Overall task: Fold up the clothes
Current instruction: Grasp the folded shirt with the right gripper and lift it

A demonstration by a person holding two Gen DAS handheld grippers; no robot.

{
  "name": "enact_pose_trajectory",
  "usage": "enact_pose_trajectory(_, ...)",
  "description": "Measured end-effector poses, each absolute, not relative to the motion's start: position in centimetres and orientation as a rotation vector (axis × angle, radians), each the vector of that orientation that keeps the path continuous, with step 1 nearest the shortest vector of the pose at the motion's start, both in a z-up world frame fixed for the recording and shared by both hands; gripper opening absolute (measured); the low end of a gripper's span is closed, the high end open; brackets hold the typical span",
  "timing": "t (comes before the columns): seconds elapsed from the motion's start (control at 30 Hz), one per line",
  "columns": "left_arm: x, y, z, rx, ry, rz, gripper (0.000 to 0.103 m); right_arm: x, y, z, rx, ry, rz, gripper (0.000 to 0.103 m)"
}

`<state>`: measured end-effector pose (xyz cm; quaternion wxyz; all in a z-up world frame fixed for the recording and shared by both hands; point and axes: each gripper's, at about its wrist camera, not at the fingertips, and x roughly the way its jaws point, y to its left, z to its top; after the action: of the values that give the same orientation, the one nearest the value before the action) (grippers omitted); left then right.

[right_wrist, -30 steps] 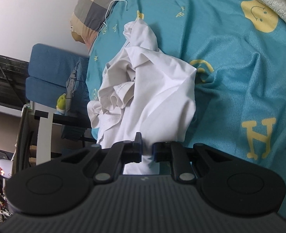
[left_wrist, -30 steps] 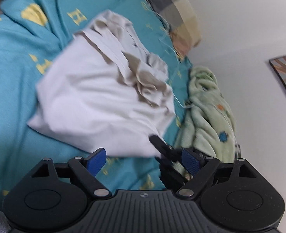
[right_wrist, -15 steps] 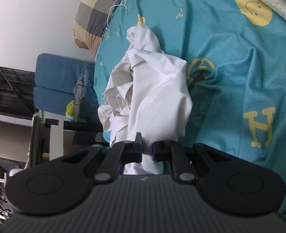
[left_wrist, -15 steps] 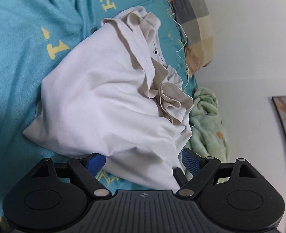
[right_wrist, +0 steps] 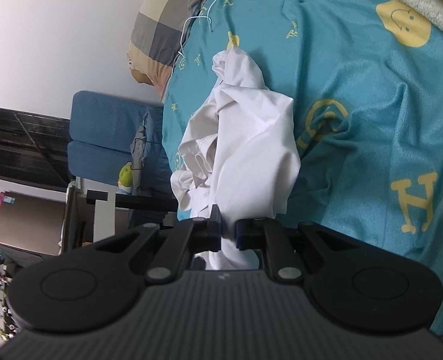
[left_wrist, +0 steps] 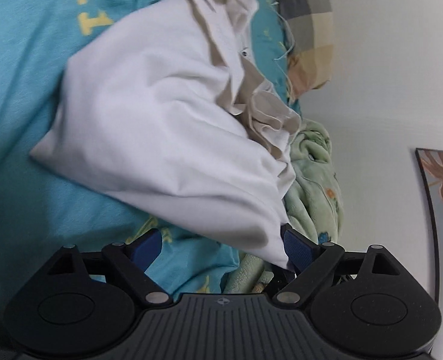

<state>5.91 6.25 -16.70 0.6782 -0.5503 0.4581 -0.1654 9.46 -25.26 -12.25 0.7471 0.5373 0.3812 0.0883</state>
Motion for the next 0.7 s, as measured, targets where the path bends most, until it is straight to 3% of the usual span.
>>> enact_pose_trajectory(0.23,7.4,7.6,-18.2,-1.295,0.994,-0.278,0.091,9.5,-25.3,-12.0,1.208,0.825,0.212,0.011)
enact_pose_trajectory(0.47,6.3,9.5,-16.6,-1.288,0.846,-0.227,0.079,9.3,-25.6,-12.3,1.203,0.841,0.182,0.011)
enact_pose_trajectory(0.7,5.8,9.4,-14.8,-1.176,0.792,-0.211,0.078,9.0,-25.7,-14.4,1.225,0.916,0.118,0.012)
